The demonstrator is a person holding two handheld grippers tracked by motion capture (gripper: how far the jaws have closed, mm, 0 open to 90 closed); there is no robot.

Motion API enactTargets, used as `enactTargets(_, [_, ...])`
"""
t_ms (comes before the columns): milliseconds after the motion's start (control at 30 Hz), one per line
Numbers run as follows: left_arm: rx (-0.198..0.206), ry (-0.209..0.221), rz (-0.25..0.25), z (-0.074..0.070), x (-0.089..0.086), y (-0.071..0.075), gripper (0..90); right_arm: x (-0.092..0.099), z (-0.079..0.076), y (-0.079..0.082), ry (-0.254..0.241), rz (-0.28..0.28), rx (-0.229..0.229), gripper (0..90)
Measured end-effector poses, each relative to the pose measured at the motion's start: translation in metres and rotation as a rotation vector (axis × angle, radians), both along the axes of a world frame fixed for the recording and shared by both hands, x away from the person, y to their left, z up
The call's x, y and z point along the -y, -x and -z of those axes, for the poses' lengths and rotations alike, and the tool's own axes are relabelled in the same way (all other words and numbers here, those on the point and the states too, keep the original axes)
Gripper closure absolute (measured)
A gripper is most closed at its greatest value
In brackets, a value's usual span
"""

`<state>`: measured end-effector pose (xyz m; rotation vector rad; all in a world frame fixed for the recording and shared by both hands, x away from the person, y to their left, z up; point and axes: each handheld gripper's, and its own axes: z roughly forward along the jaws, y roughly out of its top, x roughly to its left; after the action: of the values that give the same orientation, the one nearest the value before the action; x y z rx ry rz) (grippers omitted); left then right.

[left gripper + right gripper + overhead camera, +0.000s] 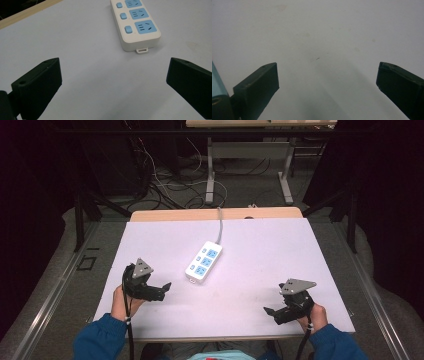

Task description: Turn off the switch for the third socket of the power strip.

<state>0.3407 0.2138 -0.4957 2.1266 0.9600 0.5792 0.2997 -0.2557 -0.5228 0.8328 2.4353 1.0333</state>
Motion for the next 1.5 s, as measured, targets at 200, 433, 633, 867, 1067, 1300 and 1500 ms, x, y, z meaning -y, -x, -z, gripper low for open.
enactTargets(200, [0.005,-0.001,-0.014,0.001,-0.009,0.007,0.3,0.0,0.0,0.0,-0.002,0.001,-0.001,3.7])
enactTargets(433, [0.013,-0.01,-0.026,0.004,-0.018,0.016,0.3,0.0,0.0,0.001,-0.005,0.009,0.003,3.7])
enactTargets(633, [0.02,-0.011,-0.035,0.007,-0.026,0.023,0.3,0.0,0.0,0.001,-0.014,0.017,0.004,3.8])
enactTargets(867, [0.015,-0.021,-0.036,0.011,-0.035,0.029,0.2,0.0,0.0,0.001,-0.012,0.015,0.005,3.8])
enactTargets(1067, [0.023,-0.021,-0.038,0.014,-0.041,0.036,0.2,0.0,0.0,0.001,-0.015,0.017,0.005,3.9])
enactTargets(1300, [0.026,-0.02,-0.04,0.018,-0.049,0.043,0.2,0.0,0.0,0.001,-0.01,0.018,-0.003,3.9])
enactTargets(1500, [0.029,-0.02,-0.045,0.02,-0.053,0.051,0.2,0.0,0.0,0.002,-0.011,0.017,0.002,3.9])
